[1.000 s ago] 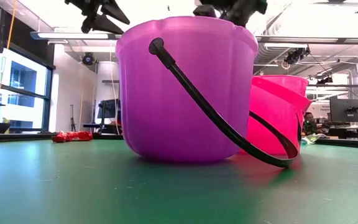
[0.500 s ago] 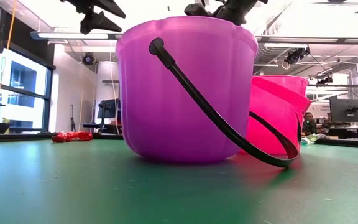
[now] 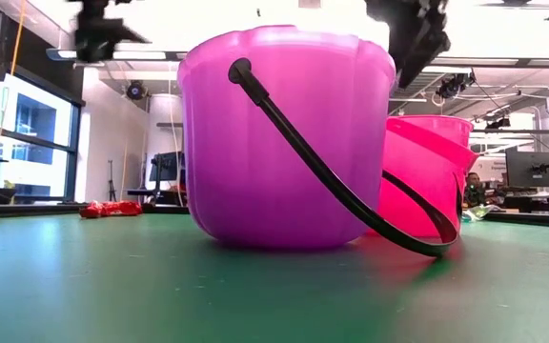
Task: Sort candy by brand, put in halloween buckets
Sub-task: Put the orange gummy into the orange bucket
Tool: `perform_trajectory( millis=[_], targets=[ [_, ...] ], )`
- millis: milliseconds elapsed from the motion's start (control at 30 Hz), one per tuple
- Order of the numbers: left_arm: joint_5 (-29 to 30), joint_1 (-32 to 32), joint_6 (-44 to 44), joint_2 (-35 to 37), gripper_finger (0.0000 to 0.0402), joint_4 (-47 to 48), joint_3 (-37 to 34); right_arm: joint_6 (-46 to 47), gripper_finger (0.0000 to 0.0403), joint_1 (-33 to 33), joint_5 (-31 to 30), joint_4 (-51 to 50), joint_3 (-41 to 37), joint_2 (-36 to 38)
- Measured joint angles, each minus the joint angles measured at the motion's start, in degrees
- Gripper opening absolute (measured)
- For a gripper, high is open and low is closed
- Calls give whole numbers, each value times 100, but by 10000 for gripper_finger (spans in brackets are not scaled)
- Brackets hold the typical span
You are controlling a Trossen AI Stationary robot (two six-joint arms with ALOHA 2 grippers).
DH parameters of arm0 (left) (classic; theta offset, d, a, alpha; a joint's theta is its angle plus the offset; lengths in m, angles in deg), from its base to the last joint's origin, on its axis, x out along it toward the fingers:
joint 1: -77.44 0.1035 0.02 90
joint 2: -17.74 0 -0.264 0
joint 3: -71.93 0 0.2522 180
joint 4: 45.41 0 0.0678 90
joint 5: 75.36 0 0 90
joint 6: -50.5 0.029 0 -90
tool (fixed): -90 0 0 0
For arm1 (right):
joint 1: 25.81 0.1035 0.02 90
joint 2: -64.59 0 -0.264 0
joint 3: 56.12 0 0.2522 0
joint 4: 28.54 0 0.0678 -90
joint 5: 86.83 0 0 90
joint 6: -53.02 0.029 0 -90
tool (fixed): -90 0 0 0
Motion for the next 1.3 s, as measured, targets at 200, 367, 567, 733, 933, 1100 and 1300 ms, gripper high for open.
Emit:
perform_trajectory(
  millis=[200, 367, 567, 733, 933, 1100, 1300],
  targets=[
    [-40, -1743, -2034, -1171, 209, -206, -245, 34, 248, 196, -393, -59, 0, 419],
    [-492, -2277, -2391, -2307, 209, -274, 216, 32, 248, 224, -439, -109, 0, 502],
    [-945, -2331, -2246, -3473, 209, 595, 892, -274, 248, 213, -634, -104, 0, 500],
    [-1132, -2331, -2131, -4143, 209, 880, 1135, -398, 248, 169, -634, -104, 0, 493],
    [-1425, -2337, -2137, -4548, 209, 963, 1182, -463, 248, 169, -634, -111, 0, 491],
    [-1448, -2306, -1993, -4497, 159, 1075, 1159, -463, 248, 169, -636, -144, 0, 491],
    [-1174, -2025, -1484, -3710, 15, 1180, 1156, -462, 248, 169, -657, -148, 2, 491]
  ],
)
